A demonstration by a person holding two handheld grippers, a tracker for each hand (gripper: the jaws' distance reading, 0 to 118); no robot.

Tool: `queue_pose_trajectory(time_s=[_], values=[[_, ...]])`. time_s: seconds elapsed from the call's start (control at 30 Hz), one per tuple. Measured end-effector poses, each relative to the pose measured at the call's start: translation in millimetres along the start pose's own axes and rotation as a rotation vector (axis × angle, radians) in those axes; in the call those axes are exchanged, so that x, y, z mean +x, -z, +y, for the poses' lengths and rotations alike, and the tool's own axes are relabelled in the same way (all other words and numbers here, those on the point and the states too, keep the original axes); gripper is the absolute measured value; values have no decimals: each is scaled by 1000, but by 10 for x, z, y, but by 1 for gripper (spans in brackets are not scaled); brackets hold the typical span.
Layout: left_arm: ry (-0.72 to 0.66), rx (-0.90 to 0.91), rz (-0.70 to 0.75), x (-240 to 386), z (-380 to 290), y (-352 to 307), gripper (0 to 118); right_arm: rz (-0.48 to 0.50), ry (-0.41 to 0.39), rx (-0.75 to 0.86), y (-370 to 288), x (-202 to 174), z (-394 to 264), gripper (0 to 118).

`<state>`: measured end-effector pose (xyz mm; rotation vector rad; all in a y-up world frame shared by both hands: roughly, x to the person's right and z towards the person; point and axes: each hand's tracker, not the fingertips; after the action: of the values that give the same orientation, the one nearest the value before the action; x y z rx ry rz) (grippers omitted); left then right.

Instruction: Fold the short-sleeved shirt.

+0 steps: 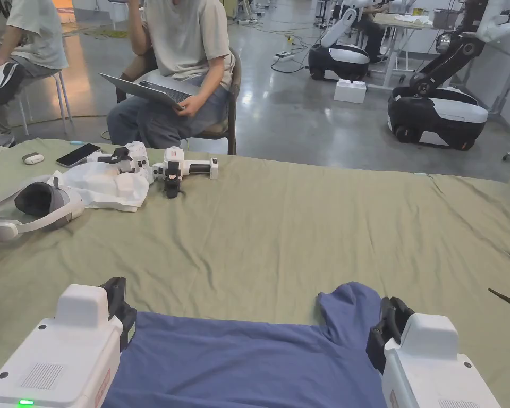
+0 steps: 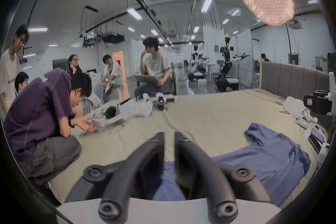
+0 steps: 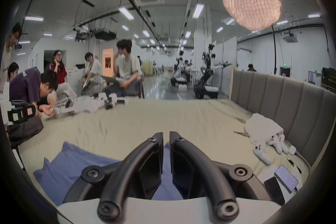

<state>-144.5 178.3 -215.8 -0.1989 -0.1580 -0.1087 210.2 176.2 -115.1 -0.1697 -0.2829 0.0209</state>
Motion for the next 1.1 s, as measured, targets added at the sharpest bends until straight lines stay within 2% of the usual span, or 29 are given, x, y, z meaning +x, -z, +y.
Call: queue_pose_trajectory(time_s=[0.13, 0.27, 0.47, 0.67, 0.7, 0.8, 0.83, 0.93, 1.03, 1.1], values=[[-11, -4, -18, -39, 14, -28, 0, 11, -12, 14, 2, -122, 74, 1], [-19, -127, -32, -245, -105, 218, 0, 21, -14, -13, 78, -162, 71, 1], [-68, -397, -75, -708, -351, 1122, 0, 24, -10, -67, 218, -102, -10, 1], [-119, -639, -148, -881, -545, 2041, 1, 2, -18, -139, 362, -7, -135, 1], [-126, -691, -163, -887, -583, 2186, 7, -6, -22, -153, 377, 9, -164, 1], [-139, -805, -165, -869, -723, 2480, 59, -20, -26, -192, 432, 82, -248, 1], [-144, -835, -164, -856, -769, 2552, 70, -24, -27, -201, 432, 99, -267, 1], [-149, -895, -135, -820, -913, 2735, 71, -43, -31, -232, 458, 170, -341, 1], [-98, -967, -116, -760, -1045, 2826, 70, -59, -30, -265, 476, 239, -416, 1], [-58, -937, -121, -700, -1025, 2813, 67, -67, -26, -284, 488, 282, -459, 1]])
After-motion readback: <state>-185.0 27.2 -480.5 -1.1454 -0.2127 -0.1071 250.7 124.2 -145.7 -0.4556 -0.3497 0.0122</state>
